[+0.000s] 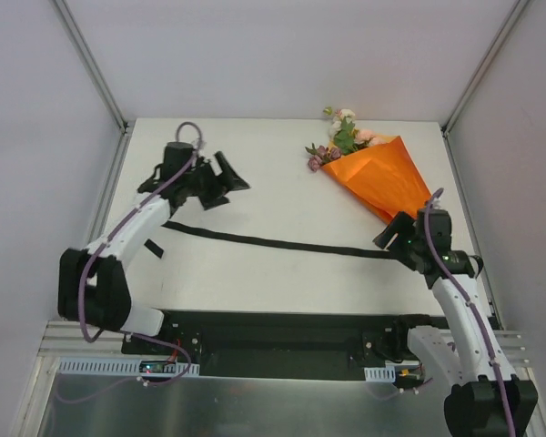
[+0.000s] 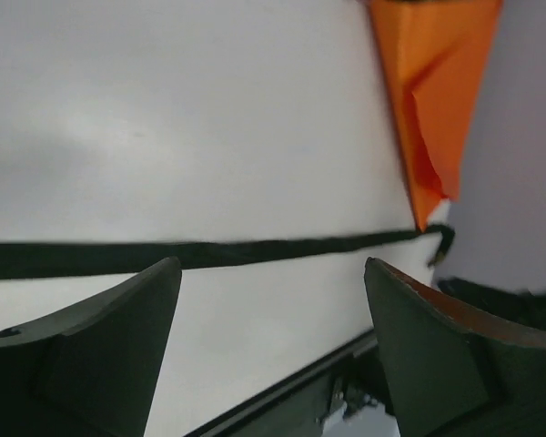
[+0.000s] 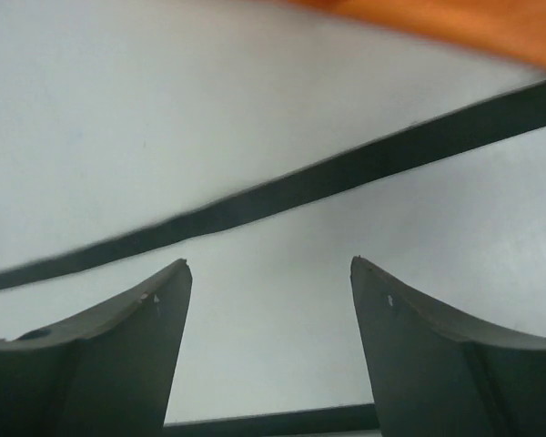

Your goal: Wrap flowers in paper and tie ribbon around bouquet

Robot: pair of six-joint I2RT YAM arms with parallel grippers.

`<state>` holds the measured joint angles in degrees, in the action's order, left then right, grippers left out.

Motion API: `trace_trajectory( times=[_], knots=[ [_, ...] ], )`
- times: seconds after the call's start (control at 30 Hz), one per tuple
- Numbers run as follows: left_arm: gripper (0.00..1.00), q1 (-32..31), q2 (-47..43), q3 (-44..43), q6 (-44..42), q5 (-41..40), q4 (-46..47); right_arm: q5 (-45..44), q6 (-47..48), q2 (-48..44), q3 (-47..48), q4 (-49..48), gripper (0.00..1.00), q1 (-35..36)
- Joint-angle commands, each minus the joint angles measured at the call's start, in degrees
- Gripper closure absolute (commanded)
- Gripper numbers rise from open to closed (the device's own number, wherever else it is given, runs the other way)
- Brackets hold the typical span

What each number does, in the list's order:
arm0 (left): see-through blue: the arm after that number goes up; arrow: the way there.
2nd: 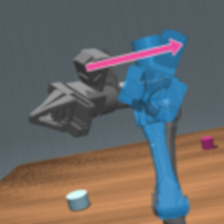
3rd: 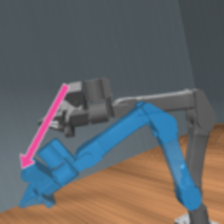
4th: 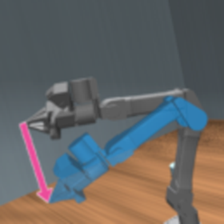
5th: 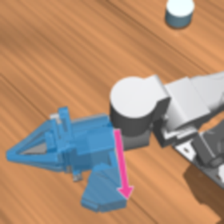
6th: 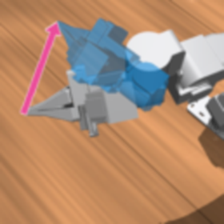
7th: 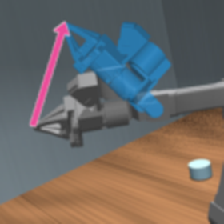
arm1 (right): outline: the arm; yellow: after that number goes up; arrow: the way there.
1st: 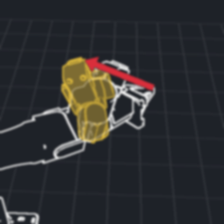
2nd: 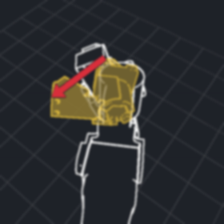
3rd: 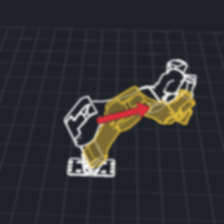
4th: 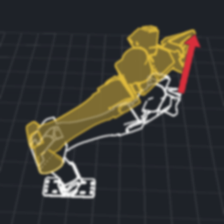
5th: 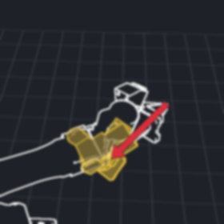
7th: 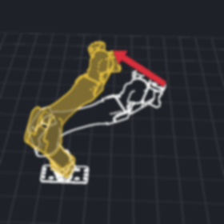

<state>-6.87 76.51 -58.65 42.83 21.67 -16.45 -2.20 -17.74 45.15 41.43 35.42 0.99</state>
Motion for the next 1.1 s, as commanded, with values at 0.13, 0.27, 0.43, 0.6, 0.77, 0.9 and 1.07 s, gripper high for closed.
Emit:
trace_trajectory(
  times=[0.13,0.27,0.43,0.6,0.77,0.9,1.07],
  knots=[
    [0.2,-17.99,16.03,-2.35,13.99,14.72,35.92,16.89,-11.53,5.03,-14.71,-19.77,0.72,7.53],
    [0.15,-21.24,23.13,-2.77,19.48,16.12,46.68,12.49,-10.39,8.81,-15.06,-19.59,0.77,7.62],
    [0.14,-24.06,27.81,-3.84,24.48,11.38,50.1,11.77,-9.24,20.23,-13.83,-24.16,0.86,5.86],
    [0.13,-24.94,35.54,-8.83,29.93,10.68,51.69,10.11,-8.9,28.06,-11.73,-30.41,0.86,5.33],
    [0.15,-26.61,43.0,-14.29,32.94,6.03,51.08,3.87,-4.95,30.27,-5.14,-24.99,0.79,3.49],
    [0.06,-29.51,48.02,-24.63,29.95,2.33,45.11,0.0,-1.96,21.42,-3.64,-14.96,0.59,3.31],
    [0.04,-33.28,55.3,-33.71,27.74,-3.91,43.34,0.53,-0.28,1.48,-3.82,-1.79,0.1,3.22]
  ],
)
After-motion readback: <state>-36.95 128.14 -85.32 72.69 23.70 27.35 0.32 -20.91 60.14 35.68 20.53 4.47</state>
